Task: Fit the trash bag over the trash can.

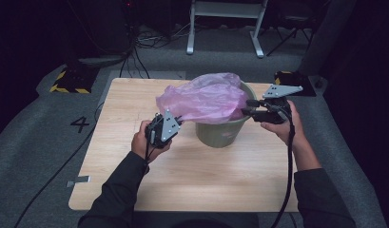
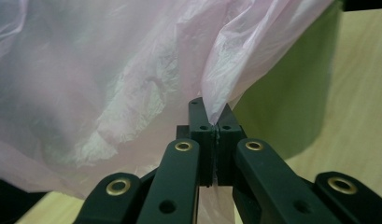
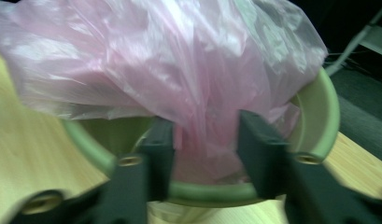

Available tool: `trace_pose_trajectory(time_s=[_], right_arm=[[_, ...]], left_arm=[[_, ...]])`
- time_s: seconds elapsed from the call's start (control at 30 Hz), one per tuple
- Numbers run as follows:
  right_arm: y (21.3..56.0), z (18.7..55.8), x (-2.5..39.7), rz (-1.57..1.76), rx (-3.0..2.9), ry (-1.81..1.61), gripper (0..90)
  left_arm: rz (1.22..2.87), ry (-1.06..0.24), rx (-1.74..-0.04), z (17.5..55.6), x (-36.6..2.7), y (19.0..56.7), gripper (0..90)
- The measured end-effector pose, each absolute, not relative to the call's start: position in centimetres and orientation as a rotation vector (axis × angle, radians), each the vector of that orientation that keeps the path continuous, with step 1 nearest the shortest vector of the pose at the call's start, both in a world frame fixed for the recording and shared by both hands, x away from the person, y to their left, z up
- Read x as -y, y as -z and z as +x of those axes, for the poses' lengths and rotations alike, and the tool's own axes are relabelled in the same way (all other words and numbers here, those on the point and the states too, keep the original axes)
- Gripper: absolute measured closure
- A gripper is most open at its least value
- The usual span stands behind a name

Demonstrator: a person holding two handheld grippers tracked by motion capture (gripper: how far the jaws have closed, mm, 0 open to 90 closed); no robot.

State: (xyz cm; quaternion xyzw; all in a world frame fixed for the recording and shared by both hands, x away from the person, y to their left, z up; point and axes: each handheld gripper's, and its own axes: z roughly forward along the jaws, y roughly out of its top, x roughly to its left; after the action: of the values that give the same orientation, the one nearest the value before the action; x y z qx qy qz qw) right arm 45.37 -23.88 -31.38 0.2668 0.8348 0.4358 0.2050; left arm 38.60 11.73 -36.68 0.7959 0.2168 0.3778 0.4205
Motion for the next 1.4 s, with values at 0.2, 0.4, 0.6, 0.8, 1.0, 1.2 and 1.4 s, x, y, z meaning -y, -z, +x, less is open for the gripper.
trace_pose_trajectory(time_s=[0.2, 0.4, 0.6, 0.8, 1.0, 1.2, 1.4], right_arm=[[29.8, 44.4, 23.4, 0.665, -2.279, -1.333, 38.9], [29.1, 44.7, 21.6, 0.657, -2.233, -1.326, 39.4], [29.8, 45.6, 19.2, 0.672, -2.327, -1.156, 65.0], [30.4, 45.4, 17.9, 0.621, -2.377, -0.997, 53.3], [28.6, 44.1, 18.1, 0.584, -2.305, -1.168, 31.1], [28.3, 43.4, 16.6, 0.501, -2.322, -1.204, 24.4], [29.4, 43.9, 15.6, 0.481, -2.379, -1.132, 48.6]], left_arm=[[1.980, -0.988, -0.496, 38.4, -12.8, 35.1, 89.4], [1.989, -0.984, -0.443, 38.5, -13.1, 34.2, 89.5], [1.944, -1.001, -0.441, 38.3, -13.0, 33.9, 89.2], [1.947, -1.030, -0.423, 38.0, -12.3, 33.4, 84.8], [1.961, -1.023, -0.379, 37.8, -11.1, 33.2, 85.8], [1.972, -1.014, -0.328, 37.7, -9.2, 33.0, 85.0], [1.991, -0.995, -0.293, 37.7, -8.2, 33.2, 81.5]])
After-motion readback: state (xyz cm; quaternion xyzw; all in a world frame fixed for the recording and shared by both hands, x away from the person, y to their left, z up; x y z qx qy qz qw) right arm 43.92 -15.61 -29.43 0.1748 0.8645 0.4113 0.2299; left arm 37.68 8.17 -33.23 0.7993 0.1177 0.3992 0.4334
